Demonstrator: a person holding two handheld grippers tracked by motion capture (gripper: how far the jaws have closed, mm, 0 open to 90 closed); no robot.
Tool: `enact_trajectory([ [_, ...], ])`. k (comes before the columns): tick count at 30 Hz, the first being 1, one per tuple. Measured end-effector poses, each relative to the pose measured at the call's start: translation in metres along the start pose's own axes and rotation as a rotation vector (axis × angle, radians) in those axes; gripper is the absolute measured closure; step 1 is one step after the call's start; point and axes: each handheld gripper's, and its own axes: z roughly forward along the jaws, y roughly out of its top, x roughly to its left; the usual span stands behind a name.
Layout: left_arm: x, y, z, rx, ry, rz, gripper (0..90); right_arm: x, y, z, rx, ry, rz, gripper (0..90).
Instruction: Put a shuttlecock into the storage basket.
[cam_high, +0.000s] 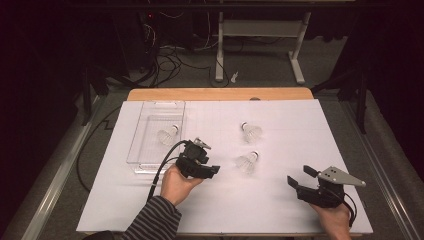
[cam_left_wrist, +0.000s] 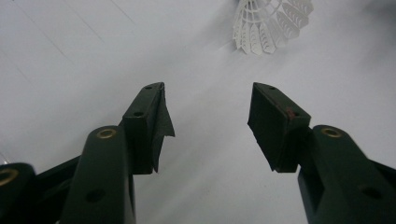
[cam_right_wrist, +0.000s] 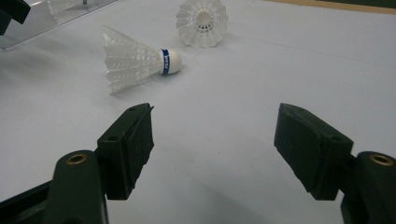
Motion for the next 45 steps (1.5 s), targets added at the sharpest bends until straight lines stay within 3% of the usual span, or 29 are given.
enact_trajectory([
  [45, -0.020, 0.005, 0.038, 0.074, -0.016, 0.061, 49.0, 0.000, 0.000, 0.000, 0.000, 0.000, -0.004, 29.0],
])
